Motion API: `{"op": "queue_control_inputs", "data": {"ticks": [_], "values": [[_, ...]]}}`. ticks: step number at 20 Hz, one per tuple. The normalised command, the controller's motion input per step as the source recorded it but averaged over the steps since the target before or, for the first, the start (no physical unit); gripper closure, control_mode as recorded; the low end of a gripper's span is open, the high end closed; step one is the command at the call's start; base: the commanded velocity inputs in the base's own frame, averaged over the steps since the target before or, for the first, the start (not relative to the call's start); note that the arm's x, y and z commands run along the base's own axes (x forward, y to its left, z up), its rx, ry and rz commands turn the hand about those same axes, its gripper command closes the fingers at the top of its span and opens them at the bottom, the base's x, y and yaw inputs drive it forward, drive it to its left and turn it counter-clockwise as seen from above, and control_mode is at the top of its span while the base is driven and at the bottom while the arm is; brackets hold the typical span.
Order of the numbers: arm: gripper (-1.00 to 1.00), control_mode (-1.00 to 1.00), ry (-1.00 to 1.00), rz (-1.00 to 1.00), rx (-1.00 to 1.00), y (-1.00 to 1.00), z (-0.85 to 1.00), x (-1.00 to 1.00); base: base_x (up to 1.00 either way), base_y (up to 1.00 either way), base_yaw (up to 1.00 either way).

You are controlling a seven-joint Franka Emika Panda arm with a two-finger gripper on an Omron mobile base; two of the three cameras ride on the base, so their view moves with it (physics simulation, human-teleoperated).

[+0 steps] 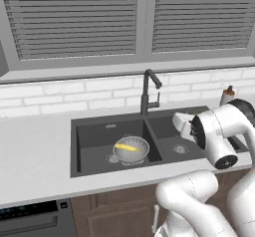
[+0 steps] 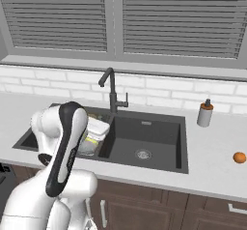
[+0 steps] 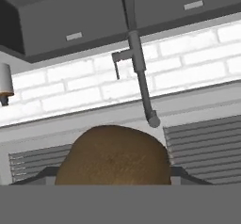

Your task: Put the colander in the sink, put the kiwi, banana, tangerine in the colander, and turn on the sink faucet and pour water over the colander.

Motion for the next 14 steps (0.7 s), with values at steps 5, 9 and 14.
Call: {"op": "queue_control_inputs", "data": {"ticks": [5,9,14], "values": [[1.00,-1.00,0.66,0.00,-0.08,0.85,0.75,-0.01,0.00,0.00,0.00],[1.00,-1.00,0.67,-0.01,-0.07,0.72,0.28,0.08,0.00,0.00,0.00],[1.00,-1.00,0.71,-0.09,-0.08,0.71,0.05,0.23,0.00,0.00,0.00]]}}
